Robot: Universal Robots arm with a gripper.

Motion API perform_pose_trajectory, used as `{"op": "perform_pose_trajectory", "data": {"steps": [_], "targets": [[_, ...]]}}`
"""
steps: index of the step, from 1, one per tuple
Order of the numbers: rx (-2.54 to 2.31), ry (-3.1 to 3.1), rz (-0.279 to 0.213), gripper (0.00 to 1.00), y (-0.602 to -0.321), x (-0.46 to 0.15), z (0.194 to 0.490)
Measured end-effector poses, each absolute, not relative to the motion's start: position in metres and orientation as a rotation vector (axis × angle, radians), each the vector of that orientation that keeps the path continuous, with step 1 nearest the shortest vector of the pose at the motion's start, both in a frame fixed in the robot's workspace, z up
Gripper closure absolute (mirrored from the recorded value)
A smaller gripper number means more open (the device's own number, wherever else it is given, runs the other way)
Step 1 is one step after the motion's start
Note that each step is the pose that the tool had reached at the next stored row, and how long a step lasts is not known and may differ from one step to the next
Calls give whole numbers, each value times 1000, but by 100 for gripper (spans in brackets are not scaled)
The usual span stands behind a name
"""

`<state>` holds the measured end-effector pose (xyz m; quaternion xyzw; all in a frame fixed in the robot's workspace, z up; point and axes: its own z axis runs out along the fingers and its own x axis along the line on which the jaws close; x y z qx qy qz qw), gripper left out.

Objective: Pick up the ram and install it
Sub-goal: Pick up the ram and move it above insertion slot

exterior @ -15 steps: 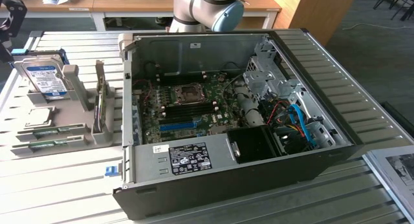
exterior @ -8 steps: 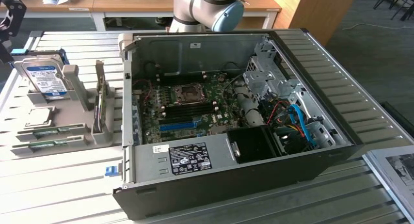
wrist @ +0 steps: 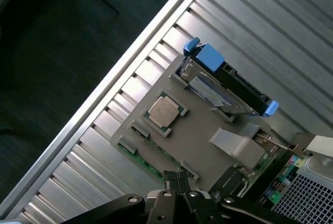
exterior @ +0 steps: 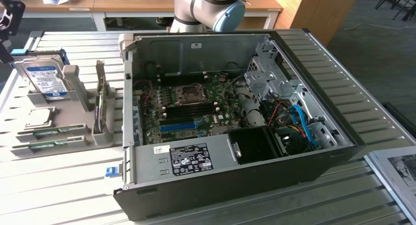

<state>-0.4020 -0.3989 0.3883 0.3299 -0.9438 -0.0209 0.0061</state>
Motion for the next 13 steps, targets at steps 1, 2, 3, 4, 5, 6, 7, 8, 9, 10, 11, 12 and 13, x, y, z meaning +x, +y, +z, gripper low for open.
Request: {"op": "perform_pose_trajectory", "data": {"steps": [1, 2, 3, 4, 5, 6, 7, 8, 9, 10, 11, 12, 13], "targets": [[1056, -2945, -65, 90, -399, -402, 388], [1081, -2935, -65, 90, -399, -402, 388], [1104, -2926, -65, 90, -399, -402, 388], [1128, -2917, -65, 90, -399, -402, 388], [1151, -2907, -65, 90, -399, -402, 388], [1175, -2898, -64, 90, -399, -402, 388], [1199, -2888, -64, 90, -399, -402, 388], [1224, -2877, -64, 90, -399, -402, 388], [1247, -2866, -64, 90, -399, -402, 388], [1270, -2856, -64, 90, -399, -402, 388], [1293, -2845, -64, 90, -399, -402, 388], [1316, -2834, -63, 90, -399, -402, 388], [1339, -2823, -63, 90, -399, -402, 388]]}}
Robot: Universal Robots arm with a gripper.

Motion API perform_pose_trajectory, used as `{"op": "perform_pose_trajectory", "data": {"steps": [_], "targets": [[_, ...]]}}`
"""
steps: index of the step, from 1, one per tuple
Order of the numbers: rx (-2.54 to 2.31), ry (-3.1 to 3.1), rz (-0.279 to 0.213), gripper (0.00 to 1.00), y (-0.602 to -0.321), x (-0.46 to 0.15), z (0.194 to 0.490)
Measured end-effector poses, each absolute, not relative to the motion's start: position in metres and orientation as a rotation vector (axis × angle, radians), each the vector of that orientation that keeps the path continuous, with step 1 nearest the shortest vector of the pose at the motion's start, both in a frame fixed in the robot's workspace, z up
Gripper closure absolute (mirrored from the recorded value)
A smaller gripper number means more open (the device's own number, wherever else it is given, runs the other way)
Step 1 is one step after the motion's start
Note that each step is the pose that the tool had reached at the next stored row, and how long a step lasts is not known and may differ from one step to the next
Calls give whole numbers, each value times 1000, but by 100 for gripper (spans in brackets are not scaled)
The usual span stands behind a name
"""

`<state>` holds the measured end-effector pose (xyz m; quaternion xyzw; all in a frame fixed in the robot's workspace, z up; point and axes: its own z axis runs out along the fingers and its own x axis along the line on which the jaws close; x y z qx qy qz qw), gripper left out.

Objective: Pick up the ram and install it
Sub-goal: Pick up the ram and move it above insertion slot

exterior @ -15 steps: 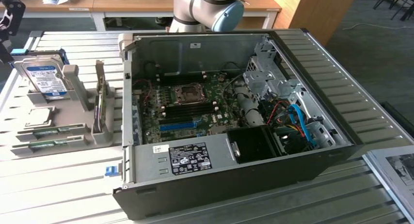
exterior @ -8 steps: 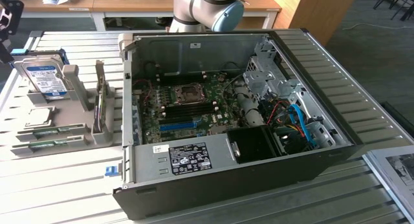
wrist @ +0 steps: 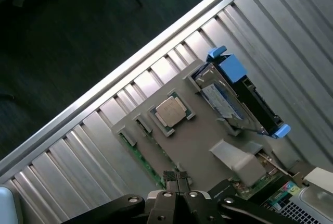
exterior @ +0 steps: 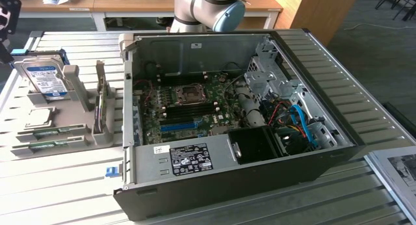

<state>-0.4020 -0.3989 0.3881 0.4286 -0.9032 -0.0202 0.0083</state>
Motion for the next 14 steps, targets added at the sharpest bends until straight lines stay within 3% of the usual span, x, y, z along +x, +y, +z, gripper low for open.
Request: {"op": "perform_pose_trajectory", "data": {"steps": [14], "targets": [[1661, -2641, -59, 90, -399, -402, 388]]}}
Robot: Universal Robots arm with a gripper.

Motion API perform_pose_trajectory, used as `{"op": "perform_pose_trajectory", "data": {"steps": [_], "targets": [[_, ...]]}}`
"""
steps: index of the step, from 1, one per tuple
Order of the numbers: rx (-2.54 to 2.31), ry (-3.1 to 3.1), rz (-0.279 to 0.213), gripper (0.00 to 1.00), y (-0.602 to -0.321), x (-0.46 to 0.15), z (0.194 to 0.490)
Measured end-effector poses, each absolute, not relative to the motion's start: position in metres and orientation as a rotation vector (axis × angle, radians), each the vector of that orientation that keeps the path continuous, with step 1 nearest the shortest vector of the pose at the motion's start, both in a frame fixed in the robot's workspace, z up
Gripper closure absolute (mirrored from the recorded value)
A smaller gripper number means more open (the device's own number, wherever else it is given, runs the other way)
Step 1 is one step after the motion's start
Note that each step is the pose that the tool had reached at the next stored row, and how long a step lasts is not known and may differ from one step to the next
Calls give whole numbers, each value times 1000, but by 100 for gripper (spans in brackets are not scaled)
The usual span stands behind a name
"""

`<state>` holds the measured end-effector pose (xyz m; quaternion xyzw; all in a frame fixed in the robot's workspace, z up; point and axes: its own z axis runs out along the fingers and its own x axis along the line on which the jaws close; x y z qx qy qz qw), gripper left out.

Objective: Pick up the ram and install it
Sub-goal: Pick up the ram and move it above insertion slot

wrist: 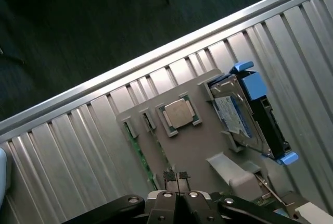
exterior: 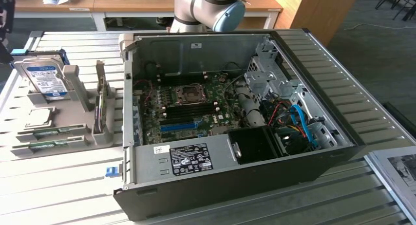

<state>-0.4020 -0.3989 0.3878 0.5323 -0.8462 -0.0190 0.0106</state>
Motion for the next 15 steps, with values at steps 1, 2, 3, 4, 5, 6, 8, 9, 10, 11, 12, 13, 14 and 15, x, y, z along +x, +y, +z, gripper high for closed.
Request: {"op": "perform_pose_trajectory", "data": {"steps": [1, 2, 3, 4, 5, 6, 8, 9, 10, 11, 12, 13, 14, 15], "targets": [[1685, -2625, -59, 90, -399, -402, 388], [1708, -2610, -59, 90, -399, -402, 388], [1730, -2595, -59, 90, -399, -402, 388], [1751, -2580, -58, 90, -399, -402, 388], [1773, -2565, -58, 90, -399, -402, 388], [1794, -2550, -58, 90, -399, -402, 388], [1837, -2518, -57, 90, -399, -402, 388], [1858, -2502, -57, 90, -399, -402, 388], [1879, -2487, -56, 90, -399, -402, 388], [1899, -2471, -56, 90, -399, -402, 388], [1919, -2455, -56, 90, -399, -402, 388], [1941, -2438, -55, 90, -399, -402, 388], [1961, -2421, -55, 90, -399, -402, 388], [1980, -2405, -55, 90, -399, -402, 388]]}}
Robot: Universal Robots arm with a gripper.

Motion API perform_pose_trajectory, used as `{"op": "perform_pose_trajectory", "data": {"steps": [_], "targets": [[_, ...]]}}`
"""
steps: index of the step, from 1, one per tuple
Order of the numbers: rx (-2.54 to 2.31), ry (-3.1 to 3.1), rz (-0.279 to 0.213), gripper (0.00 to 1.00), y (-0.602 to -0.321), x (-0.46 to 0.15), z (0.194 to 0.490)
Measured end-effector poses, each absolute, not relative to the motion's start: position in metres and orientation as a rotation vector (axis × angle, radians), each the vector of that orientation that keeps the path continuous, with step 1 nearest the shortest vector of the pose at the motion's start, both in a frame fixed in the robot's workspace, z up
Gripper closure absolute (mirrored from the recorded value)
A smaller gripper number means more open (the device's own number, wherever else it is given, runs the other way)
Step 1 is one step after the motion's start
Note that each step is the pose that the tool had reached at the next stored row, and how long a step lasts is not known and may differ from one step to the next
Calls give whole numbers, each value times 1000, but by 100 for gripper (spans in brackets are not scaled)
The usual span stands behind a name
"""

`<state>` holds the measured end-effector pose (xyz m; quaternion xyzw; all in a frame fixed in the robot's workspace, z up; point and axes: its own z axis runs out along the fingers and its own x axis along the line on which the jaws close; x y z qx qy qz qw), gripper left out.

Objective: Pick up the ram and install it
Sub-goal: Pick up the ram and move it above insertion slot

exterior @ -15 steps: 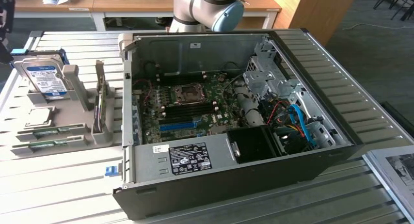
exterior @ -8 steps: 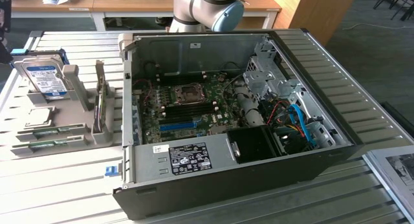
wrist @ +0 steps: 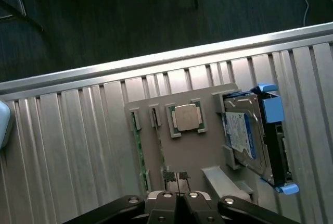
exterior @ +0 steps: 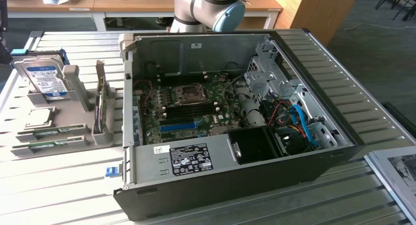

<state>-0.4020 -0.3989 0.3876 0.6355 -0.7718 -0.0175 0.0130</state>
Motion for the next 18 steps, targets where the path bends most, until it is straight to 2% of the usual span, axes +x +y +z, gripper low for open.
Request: {"op": "perform_pose_trajectory", "data": {"steps": [18], "targets": [[2151, -2250, -51, 90, -399, -402, 387]]}}
